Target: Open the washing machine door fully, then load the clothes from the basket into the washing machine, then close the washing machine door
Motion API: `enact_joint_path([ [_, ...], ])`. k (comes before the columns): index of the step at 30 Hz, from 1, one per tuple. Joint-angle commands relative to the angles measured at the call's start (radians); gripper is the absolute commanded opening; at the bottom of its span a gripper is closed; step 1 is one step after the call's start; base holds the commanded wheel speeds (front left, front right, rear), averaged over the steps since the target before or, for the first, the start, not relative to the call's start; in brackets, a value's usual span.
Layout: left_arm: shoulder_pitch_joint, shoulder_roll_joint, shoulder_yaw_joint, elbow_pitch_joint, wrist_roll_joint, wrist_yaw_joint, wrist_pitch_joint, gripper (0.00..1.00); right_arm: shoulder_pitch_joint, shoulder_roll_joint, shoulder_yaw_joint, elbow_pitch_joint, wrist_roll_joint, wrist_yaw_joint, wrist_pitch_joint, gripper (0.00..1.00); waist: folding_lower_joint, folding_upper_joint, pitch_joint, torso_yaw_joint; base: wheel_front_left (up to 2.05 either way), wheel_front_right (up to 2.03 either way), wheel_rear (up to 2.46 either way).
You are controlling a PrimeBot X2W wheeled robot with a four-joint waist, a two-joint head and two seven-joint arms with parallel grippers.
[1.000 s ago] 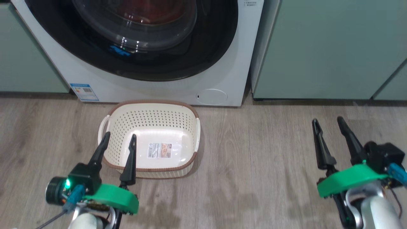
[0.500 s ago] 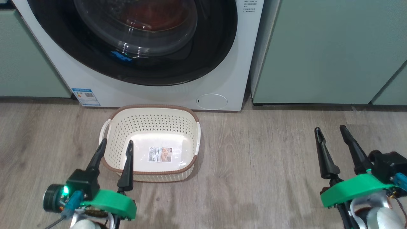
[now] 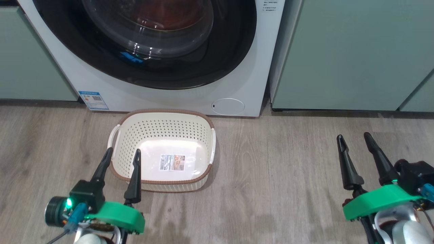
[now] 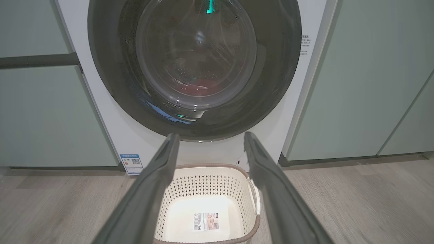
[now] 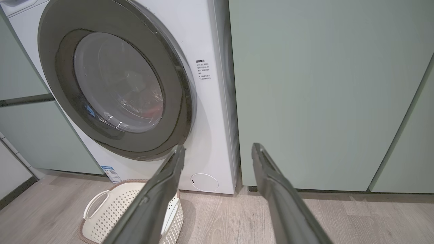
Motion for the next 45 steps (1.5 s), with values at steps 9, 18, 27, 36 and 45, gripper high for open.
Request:
enact_joint_path([
  [9, -0.044, 0.02, 0.029, -0.029, -0.006, 0.013, -0.011, 1.0, -0.022, -0.003, 0.003, -0.041, -0.033, 0.0, 0.006, 1.0, 0.0, -0.0001, 0.004, 0.007, 0.0, 0.0, 0.0],
  [18, -0.044, 0.026, 0.025, -0.029, -0.008, 0.02, -0.014, 1.0, -0.022, -0.003, 0.001, -0.046, -0.033, 0.0, 0.009, 1.0, 0.0, -0.0001, 0.007, 0.01, 0.0, 0.0, 0.0],
  [27, 0.0, 0.003, 0.002, 0.036, -0.056, 0.01, 0.008, 0.0, -0.003, 0.0, -0.013, 0.035, 0.027, 0.0, 0.007, 0.0, 0.0, -0.0001, 0.006, 0.008, 0.0, 0.0, 0.0],
  [36, -0.01, 0.0, 0.018, 0.049, -0.162, -0.001, 0.032, 0.0, -0.015, -0.005, -0.01, 0.055, 0.132, 0.0, 0.016, 0.0, 0.0, -0.0001, 0.002, 0.005, 0.0, 0.0, 0.0],
  [45, -0.021, -0.003, 0.035, 0.06, -0.267, -0.013, 0.055, 0.0, -0.027, -0.008, -0.008, 0.074, 0.237, 0.0, 0.025, 0.0, 0.0, -0.0001, -0.002, 0.002, 0.0, 0.0, 0.0],
])
